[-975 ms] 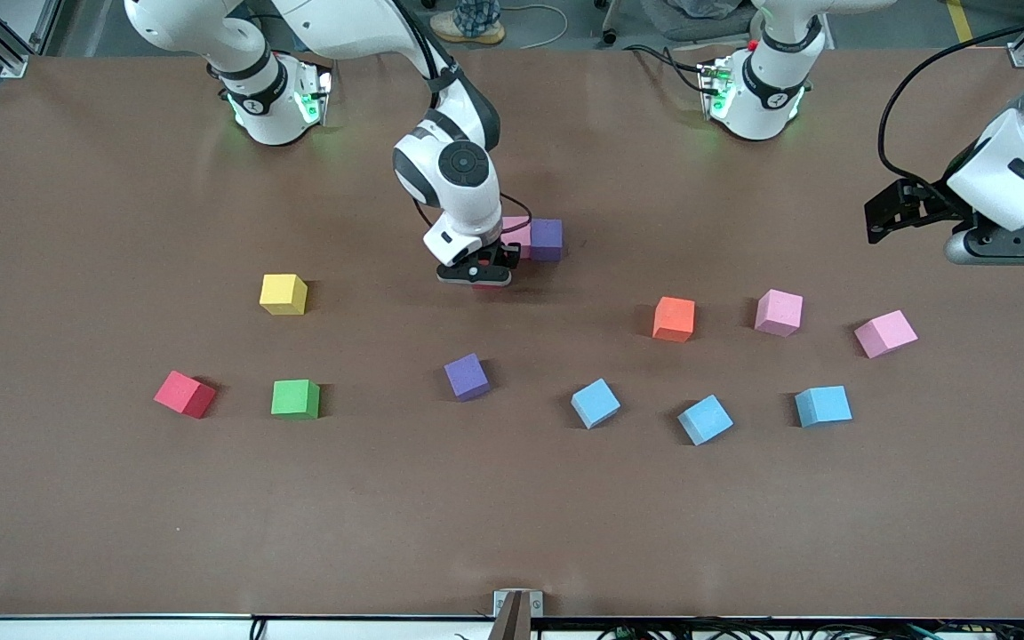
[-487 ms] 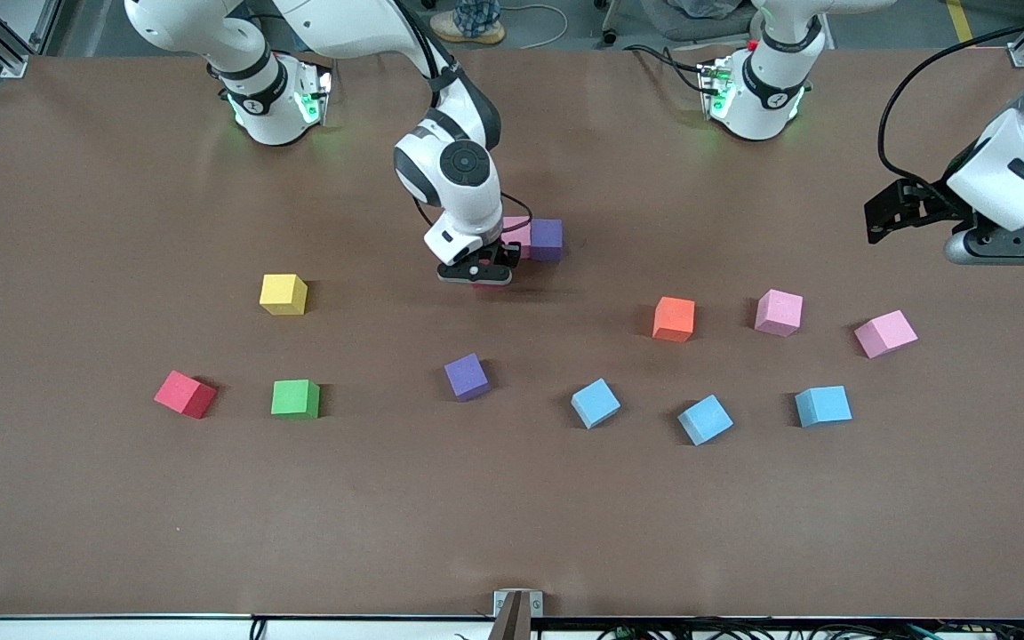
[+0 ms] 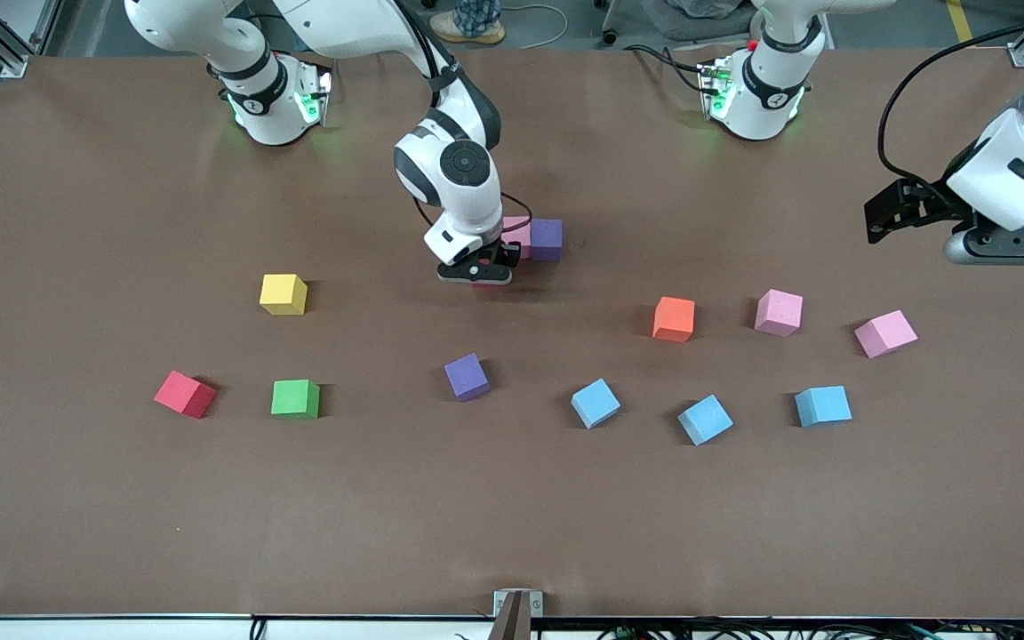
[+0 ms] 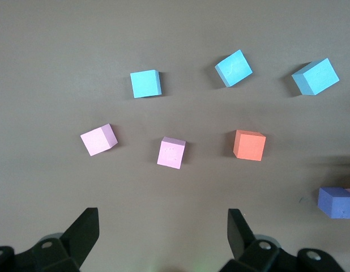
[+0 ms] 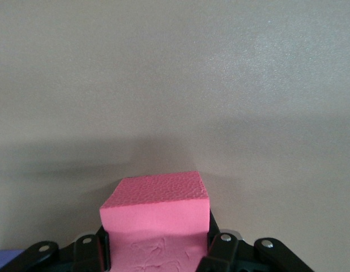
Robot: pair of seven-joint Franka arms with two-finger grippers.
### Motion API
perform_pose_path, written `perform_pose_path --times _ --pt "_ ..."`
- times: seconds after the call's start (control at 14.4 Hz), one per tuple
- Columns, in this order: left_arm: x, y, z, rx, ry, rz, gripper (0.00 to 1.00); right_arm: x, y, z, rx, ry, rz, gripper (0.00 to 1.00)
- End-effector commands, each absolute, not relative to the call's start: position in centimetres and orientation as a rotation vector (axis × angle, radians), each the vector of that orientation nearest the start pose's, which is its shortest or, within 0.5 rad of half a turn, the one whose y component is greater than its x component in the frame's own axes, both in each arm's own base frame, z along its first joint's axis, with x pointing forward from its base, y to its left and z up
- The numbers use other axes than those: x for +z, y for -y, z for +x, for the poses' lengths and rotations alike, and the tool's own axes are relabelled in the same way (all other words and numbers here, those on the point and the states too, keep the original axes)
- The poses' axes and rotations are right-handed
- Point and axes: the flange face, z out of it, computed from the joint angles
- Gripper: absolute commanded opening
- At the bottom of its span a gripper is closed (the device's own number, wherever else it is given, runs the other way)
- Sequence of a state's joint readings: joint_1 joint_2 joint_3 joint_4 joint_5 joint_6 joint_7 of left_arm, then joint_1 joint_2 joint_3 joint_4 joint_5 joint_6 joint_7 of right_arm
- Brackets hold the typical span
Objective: Arrange 11 blocks into digit 3
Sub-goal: 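Place the red cube against the yellow cube with the right gripper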
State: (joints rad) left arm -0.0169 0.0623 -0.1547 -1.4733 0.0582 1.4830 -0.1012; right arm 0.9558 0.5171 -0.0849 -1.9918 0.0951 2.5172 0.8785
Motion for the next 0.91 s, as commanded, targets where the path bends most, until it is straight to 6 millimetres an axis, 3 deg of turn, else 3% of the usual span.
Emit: perform_pose_path --times 0.0,0.14,0.28,0.7,0.84 --pt "63.1 8.8 55.7 0.066 -0.119 -3.084 1.00 19.7 -46.2 38.8 0.038 -0.102 -3.139 0.47" --pt "63.1 8.8 55.7 0.066 -0.119 -3.084 1.00 19.7 -46.1 38.9 0.038 -0.092 -3.139 0.64" --pt "63.1 8.9 55.7 0.066 -0.122 -3.084 1.00 19.9 -46.2 39.0 0.032 -0.080 -3.138 1.00" --pt "63.2 8.9 55.7 0.062 -0.122 -3.084 1.00 20.7 -46.2 39.3 0.026 -0.043 -3.132 1.00" --pt "63.2 8.8 55.7 0.062 -0.119 -3.084 1.00 22.6 -46.6 39.6 0.031 -0.049 -3.125 1.00"
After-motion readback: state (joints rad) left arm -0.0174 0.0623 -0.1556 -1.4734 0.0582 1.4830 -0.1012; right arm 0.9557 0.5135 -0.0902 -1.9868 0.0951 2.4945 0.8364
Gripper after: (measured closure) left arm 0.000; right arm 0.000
